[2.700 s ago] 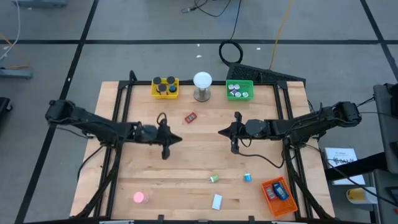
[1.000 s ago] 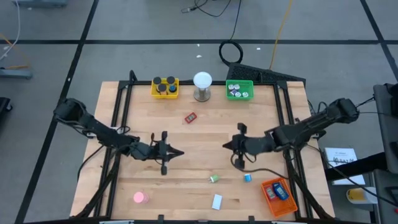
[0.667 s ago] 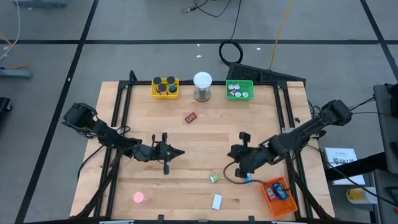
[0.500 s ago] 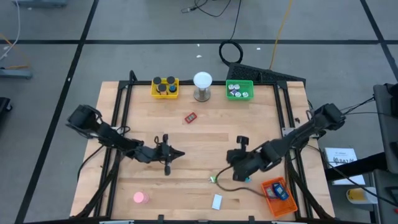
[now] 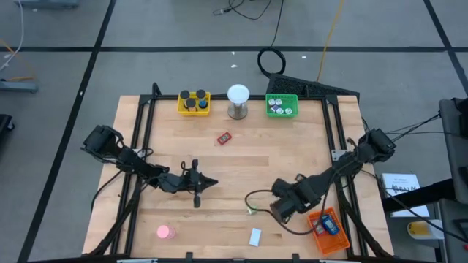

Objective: Pick & Place Office items
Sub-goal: Put the light blue charger adapter into the green bin

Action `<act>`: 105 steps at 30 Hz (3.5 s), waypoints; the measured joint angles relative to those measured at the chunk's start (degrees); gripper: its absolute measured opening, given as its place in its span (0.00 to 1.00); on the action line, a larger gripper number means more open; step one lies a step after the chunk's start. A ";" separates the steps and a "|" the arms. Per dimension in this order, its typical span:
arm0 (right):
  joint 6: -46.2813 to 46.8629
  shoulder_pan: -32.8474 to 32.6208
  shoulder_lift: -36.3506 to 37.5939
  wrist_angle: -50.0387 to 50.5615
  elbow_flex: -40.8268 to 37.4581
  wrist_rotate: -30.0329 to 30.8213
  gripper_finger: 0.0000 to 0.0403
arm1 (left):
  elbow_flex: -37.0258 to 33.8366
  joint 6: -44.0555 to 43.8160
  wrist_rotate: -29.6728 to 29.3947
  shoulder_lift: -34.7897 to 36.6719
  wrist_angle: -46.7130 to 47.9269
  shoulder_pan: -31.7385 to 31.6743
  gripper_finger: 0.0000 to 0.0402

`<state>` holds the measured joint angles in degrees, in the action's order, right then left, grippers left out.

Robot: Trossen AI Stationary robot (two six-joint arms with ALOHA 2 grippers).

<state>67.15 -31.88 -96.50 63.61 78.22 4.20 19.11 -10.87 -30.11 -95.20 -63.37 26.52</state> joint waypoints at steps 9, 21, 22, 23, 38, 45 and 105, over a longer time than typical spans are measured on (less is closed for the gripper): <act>16.49 -3.93 0.03 2.38 -2.06 0.14 0.51 | 0.00 -0.04 0.00 -0.02 0.02 0.66 0.04; 21.43 -3.82 0.03 -14.67 -14.73 -4.53 0.55 | 0.00 -0.87 0.00 -0.02 0.04 0.64 0.06; 21.65 -3.74 0.03 -15.94 -15.59 -4.49 0.54 | 0.00 -0.90 -0.02 -0.02 0.04 0.64 0.06; 21.71 -3.61 0.03 -16.74 -16.24 -4.49 0.54 | 0.02 -0.88 0.00 -0.02 0.07 0.64 0.05; 13.71 -2.98 0.34 -23.05 -18.94 -3.60 0.31 | 0.04 -1.46 -1.54 -0.04 0.11 0.64 0.04; -2.51 -0.40 0.80 -23.68 -15.69 9.03 0.31 | 0.04 0.01 -6.71 -0.04 -0.37 0.62 0.02; -64.89 28.78 -21.20 -121.49 -32.79 4.57 0.32 | 14.16 -6.00 4.41 -12.65 17.37 -16.98 0.02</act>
<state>2.26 -3.09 -117.70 -57.88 45.43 8.77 33.28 -16.87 -25.70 -107.85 -46.00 9.53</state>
